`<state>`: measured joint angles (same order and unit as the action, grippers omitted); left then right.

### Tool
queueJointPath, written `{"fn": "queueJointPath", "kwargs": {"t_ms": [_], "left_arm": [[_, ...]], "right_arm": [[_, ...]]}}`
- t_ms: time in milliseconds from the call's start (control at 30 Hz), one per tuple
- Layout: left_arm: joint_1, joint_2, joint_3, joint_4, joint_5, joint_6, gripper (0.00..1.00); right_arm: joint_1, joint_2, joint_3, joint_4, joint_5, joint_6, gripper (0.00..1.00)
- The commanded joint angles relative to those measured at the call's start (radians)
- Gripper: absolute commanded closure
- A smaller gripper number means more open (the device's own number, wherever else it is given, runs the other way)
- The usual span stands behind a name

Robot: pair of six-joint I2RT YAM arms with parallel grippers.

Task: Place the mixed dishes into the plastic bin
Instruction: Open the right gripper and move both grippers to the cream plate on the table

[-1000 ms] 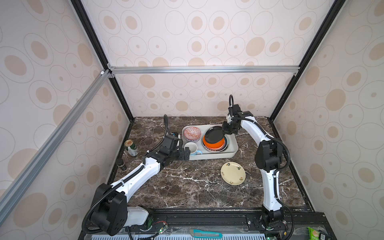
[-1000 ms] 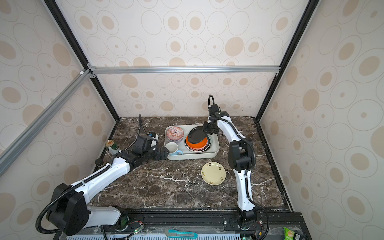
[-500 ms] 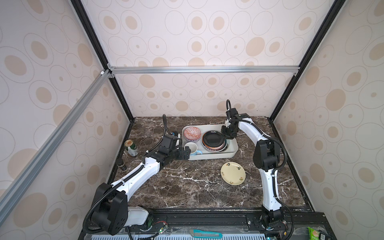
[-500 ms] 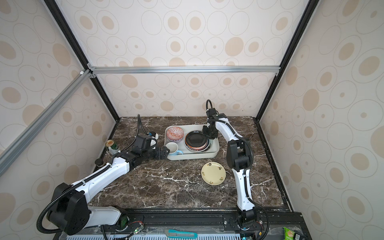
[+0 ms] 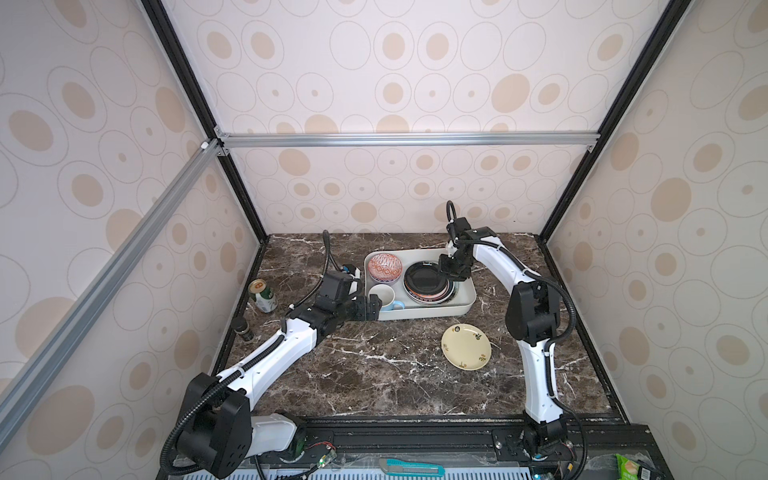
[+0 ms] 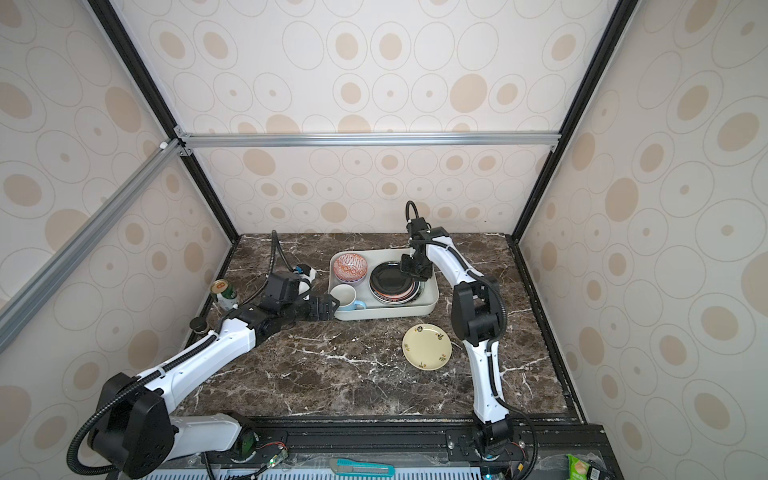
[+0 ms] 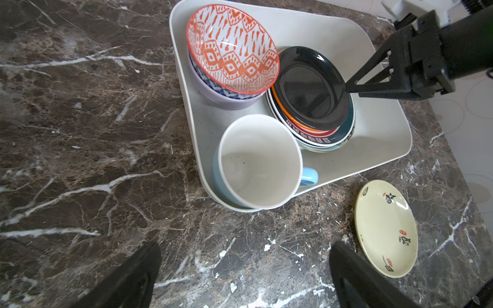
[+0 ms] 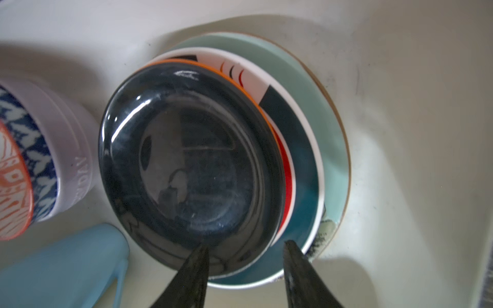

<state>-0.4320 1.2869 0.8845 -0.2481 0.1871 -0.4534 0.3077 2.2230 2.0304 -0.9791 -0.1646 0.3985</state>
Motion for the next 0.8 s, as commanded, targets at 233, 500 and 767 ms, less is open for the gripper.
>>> {"fn": "queueJointPath", "kwargs": {"t_ms": [233, 500, 767], "left_arm": [[-0.2, -0.081, 0.019, -0.041, -0.013, -0.039, 0.08], [-0.495, 0.053, 0.008, 0.04, -0.109, -0.148, 0.28], [-0.568, 0.29, 0.029, 0.177, -0.12, -0.201, 0.51]], "right_arm": [[-0.002, -0.508, -0.434, 0.035, 0.093, -0.007, 0.51], [-0.022, -0.896, -0.973, 0.154, 0.083, 0.032, 0.5], [-0.101, -1.074, -1.241, 0.251, 0.036, 0.047, 0.5]]}}
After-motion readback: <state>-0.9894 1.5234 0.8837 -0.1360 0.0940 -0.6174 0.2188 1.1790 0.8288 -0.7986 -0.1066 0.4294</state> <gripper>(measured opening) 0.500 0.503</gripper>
